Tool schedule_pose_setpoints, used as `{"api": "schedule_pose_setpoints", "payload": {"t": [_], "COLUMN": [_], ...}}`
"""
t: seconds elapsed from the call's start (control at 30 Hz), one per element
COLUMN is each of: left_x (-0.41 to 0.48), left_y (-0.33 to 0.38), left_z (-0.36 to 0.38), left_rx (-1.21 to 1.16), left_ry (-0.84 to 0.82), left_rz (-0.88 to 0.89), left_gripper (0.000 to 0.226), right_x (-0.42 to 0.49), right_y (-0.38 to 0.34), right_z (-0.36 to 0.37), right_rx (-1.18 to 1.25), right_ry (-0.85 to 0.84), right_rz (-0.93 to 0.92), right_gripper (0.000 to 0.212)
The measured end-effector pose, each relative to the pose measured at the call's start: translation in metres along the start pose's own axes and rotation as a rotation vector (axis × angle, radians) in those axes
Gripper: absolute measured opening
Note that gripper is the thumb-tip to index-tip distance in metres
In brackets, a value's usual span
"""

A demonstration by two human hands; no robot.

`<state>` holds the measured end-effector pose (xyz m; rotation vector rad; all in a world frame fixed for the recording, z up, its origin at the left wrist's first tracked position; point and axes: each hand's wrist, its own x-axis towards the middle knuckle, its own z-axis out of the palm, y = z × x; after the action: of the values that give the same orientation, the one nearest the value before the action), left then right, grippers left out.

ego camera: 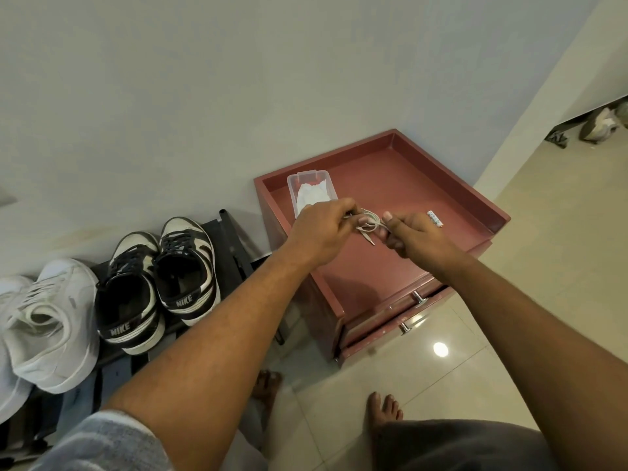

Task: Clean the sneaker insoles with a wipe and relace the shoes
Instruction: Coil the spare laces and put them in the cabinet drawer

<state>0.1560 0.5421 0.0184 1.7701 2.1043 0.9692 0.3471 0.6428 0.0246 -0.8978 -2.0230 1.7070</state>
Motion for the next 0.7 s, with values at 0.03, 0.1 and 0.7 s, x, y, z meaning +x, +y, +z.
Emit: {"api": "schedule_pose_setpoints", "payload": {"t": [0.03,0.1,0.7], "left_x": [0.0,0.0,-0.012], "left_y": [-0.001,-0.005,0.01], "left_z": [-0.002,-0.003,0.041], "left_rx": [-0.004,-0.022,-0.012], "left_ry": [0.015,0.025,-0.363], "left_rz": [-0.004,-0.023,0.016], "left_gripper": [0.025,0.024,0.027], "right_x": [-0.001,-0.001,0.0], "right_y": [-0.004,-0.009,-0.056], "right_z": [0.0,0.0,0.013], "right_rx": [0.113,0.333,1.086], "right_ry": [-0.005,-0.004,0.322], "right_rz": [0.019,0.05,-0.095], "right_gripper": [0.044,0.042,0.022]}}
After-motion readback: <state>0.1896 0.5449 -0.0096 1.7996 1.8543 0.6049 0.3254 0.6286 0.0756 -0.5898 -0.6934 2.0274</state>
